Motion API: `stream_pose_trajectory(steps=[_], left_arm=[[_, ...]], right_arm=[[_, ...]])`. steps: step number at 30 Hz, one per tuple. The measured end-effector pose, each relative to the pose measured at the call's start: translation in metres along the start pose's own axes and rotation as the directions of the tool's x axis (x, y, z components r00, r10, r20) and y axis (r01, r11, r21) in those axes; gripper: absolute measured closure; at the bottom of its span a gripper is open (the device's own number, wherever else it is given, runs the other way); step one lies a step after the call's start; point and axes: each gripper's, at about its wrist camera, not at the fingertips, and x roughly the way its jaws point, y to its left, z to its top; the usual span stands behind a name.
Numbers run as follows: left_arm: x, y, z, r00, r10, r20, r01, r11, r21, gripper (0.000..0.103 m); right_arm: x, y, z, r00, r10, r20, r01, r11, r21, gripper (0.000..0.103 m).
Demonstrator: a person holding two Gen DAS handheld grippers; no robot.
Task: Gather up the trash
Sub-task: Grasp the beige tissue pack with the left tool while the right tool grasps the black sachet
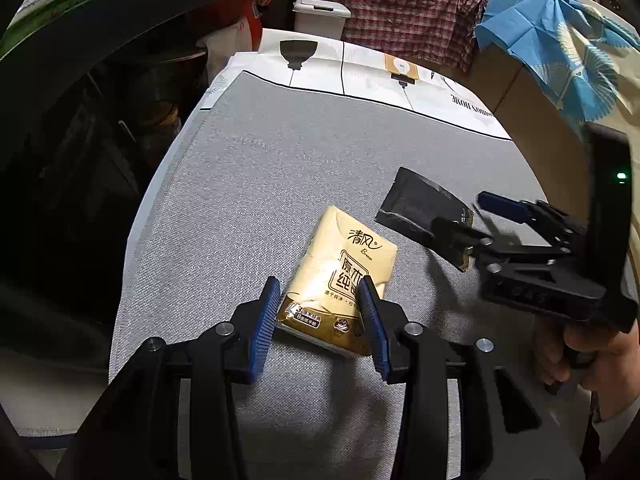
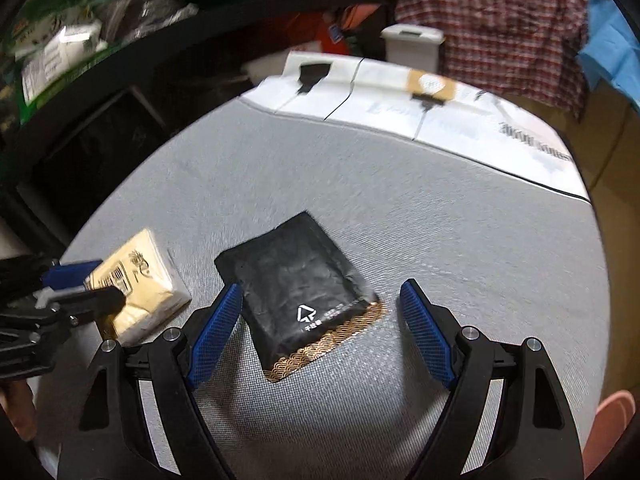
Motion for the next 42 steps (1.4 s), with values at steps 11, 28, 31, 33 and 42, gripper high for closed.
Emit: stream_pose_trajectory(steps=[11, 28, 31, 33, 42], left_arm=[[0.002, 0.0, 0.001, 1.0, -0.012, -0.005, 0.012, 1.0, -0.006, 0.063], [0.0, 0.0, 0.002, 1.0, -0.006, 0.005, 0.006, 1.0, 0.0, 0.065], [-0.003, -0.001, 0.003, 1.0, -0.003, 0.013, 0.003, 1.0, 0.004, 0.066], [-0.004, -0.001, 0.003, 1.0, 0.0, 0.019, 0.0, 1.0, 0.005, 0.068], [-0.014, -0.008, -0.001, 0.999, -0.008, 0.032, 0.007, 0.999, 0.044, 0.079]], right_arm=[[0.009, 0.015, -0.002, 0.999, -0.009, -0.049, 0.003, 0.993, -0.118, 0.018], [-0.014, 0.014, -0.016, 1.0, -0.022, -0.004, 0.021, 0.99, -0.141, 0.053], [-0.025, 0.01, -0.015, 1.0, -0.026, 0.008, 0.027, 0.993, -0.119, 0.053], [-0.035, 0.006, -0.015, 0.999, -0.029, 0.018, 0.031, 0.994, -0.101, 0.053], [-0.104, -0.008, -0.015, 0.997, -0.03, 0.077, 0.031, 0.999, -0.017, 0.053]])
